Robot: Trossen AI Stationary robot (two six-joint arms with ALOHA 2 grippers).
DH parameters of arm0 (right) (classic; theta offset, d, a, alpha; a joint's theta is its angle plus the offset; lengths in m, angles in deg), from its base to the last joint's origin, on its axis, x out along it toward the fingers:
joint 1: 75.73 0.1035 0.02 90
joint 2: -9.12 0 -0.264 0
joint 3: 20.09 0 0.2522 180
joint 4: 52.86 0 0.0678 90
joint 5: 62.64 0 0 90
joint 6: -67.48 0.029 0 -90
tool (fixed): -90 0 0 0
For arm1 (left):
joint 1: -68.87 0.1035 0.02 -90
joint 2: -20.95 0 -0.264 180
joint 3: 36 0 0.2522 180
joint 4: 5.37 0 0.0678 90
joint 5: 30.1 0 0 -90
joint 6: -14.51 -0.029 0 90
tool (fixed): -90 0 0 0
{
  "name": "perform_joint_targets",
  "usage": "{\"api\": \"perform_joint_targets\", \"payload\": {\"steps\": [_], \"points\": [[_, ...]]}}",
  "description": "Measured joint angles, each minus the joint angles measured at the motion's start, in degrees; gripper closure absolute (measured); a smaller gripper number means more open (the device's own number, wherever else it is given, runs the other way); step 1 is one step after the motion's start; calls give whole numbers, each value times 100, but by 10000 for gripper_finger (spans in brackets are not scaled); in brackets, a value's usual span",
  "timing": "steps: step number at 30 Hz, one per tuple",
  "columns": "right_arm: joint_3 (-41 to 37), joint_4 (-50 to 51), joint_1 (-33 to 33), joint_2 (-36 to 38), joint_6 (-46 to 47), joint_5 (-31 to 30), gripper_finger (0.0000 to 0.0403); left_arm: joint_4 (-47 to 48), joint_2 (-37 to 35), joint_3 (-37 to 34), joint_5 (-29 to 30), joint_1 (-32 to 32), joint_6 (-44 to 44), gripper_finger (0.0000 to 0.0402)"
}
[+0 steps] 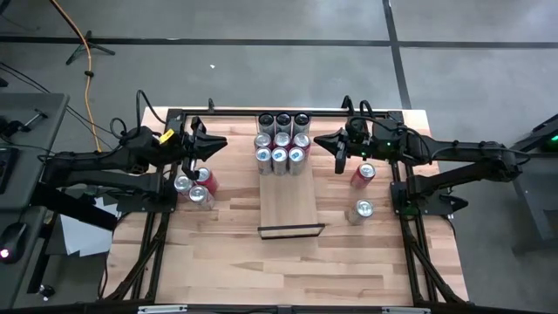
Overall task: Place canned beverage on shelf
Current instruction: Put the right red soda can on the shelf
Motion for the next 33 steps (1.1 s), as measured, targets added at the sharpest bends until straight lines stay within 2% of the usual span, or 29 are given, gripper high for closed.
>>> {"api": "perform_joint_targets", "payload": {"steps": [11,14,18,27,31,33], "points": [[0,1,0,0,0,-2,401,2,0,-2,-2,0,1,398],[0,2,0,0,-34,-44,379,4,0,-2,-2,0,1,398],[0,5,0,0,-142,-129,306,4,0,-2,-4,0,1,398],[0,325,0,-2,288,-151,88,6,0,-2,-7,0,3,398],[0,746,-2,-2,374,-98,22,6,0,-2,-7,0,3,398],[0,897,-2,-3,353,-33,8,5,0,-2,-6,0,3,398]]}}
